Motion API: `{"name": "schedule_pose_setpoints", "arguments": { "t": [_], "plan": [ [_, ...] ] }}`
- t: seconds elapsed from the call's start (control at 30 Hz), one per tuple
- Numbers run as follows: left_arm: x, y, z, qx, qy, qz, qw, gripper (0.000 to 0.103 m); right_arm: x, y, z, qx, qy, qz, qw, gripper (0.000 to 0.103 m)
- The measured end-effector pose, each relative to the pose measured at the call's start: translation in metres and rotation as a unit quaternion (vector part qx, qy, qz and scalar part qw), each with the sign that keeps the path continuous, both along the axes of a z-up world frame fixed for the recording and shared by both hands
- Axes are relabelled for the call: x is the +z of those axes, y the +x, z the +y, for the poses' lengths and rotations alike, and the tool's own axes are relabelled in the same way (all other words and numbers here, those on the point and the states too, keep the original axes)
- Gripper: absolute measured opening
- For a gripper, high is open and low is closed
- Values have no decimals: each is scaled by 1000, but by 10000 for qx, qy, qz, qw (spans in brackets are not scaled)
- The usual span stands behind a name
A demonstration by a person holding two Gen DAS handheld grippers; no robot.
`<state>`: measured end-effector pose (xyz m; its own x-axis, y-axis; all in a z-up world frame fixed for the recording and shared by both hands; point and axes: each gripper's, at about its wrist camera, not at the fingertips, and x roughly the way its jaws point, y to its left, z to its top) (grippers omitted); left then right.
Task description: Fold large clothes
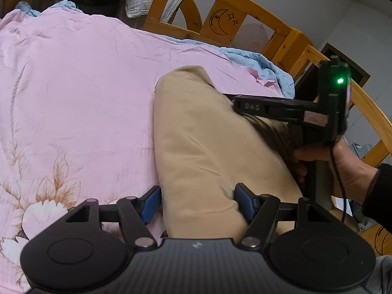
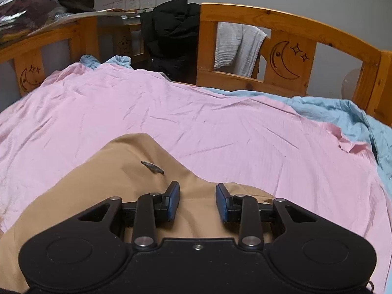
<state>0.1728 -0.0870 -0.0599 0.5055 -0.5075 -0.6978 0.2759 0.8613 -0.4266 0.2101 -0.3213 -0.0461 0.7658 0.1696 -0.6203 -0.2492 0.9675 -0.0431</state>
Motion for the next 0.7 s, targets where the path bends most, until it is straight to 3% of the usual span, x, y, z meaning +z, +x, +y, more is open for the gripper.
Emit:
{"name": "schedule_pose_setpoints", "arguments": {
  "t": [0.17, 0.23, 0.33, 0.53, 0.7],
  "plan": [
    [5, 6, 7, -94, -147, 194, 9997, 70, 33, -28, -9, -226, 95, 59, 9997, 37],
    [6, 8, 9, -117, -156, 252, 9995, 70, 46, -48, -17, -268, 188, 121, 9994, 45],
    [7, 5, 10, -140, -85, 185, 9997, 70, 53, -79, -29, -329, 240, 231, 9989, 48],
    [5, 3, 9, -98, -38, 155, 9998, 72, 25, -110, -39, -577, 81, 524, 9969, 47],
    [2, 4, 9, -73, -29, 161, 9998, 75, 0, -107, -39, -655, 72, 471, 9967, 47]
  ]
}}
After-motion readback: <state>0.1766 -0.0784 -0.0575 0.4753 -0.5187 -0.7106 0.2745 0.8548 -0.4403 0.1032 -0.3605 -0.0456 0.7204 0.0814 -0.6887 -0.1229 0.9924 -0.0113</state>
